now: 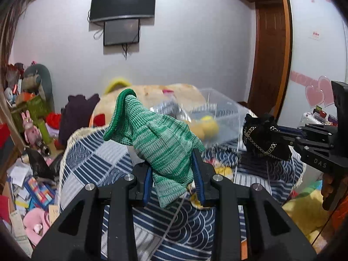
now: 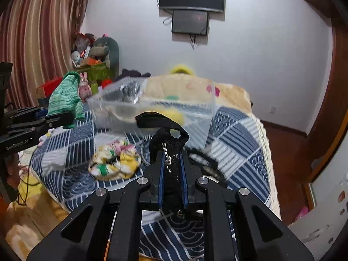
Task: Organize soft objects
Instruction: 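Drop the green sock into the box with the left tool while the right tool drops the purse in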
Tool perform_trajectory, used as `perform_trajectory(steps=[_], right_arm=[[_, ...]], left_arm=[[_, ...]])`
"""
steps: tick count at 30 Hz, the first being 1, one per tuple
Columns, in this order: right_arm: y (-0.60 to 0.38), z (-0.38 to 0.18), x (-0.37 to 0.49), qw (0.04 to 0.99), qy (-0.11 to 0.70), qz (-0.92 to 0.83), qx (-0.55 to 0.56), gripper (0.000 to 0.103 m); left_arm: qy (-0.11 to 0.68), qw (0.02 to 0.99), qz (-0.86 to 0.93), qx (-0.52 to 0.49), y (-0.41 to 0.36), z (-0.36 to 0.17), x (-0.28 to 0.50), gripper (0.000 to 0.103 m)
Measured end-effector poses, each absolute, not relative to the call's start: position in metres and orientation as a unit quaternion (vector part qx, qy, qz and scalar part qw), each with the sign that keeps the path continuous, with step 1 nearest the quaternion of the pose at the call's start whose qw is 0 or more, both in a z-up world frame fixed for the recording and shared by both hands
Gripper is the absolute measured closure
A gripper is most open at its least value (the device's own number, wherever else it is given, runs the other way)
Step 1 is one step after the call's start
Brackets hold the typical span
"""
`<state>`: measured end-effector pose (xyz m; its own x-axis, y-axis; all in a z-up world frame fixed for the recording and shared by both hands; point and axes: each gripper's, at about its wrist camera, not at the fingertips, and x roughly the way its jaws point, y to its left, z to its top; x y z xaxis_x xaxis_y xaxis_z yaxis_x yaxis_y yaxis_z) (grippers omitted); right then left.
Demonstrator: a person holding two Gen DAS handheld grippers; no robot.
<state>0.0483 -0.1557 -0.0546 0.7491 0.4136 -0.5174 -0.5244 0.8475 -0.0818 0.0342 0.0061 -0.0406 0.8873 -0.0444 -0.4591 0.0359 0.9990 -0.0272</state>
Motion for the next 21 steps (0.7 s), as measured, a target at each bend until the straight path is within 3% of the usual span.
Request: perform_trajectory(steps=[14, 21], right_arm=[[-0.144, 0.019, 0.075, 0.952, 0.158, 0.254, -0.062, 0.091], [-0.121, 0.029, 0.103, 0.953, 0.152, 0.255, -0.061, 0.091]], left_arm=[[0.198, 0.980, -0.017, -0.035, 0.031, -0.004, 0.070, 0.071], [0.211, 0.977, -0.004, -0.030, 0.046, -0.004, 0.112, 0.071]])
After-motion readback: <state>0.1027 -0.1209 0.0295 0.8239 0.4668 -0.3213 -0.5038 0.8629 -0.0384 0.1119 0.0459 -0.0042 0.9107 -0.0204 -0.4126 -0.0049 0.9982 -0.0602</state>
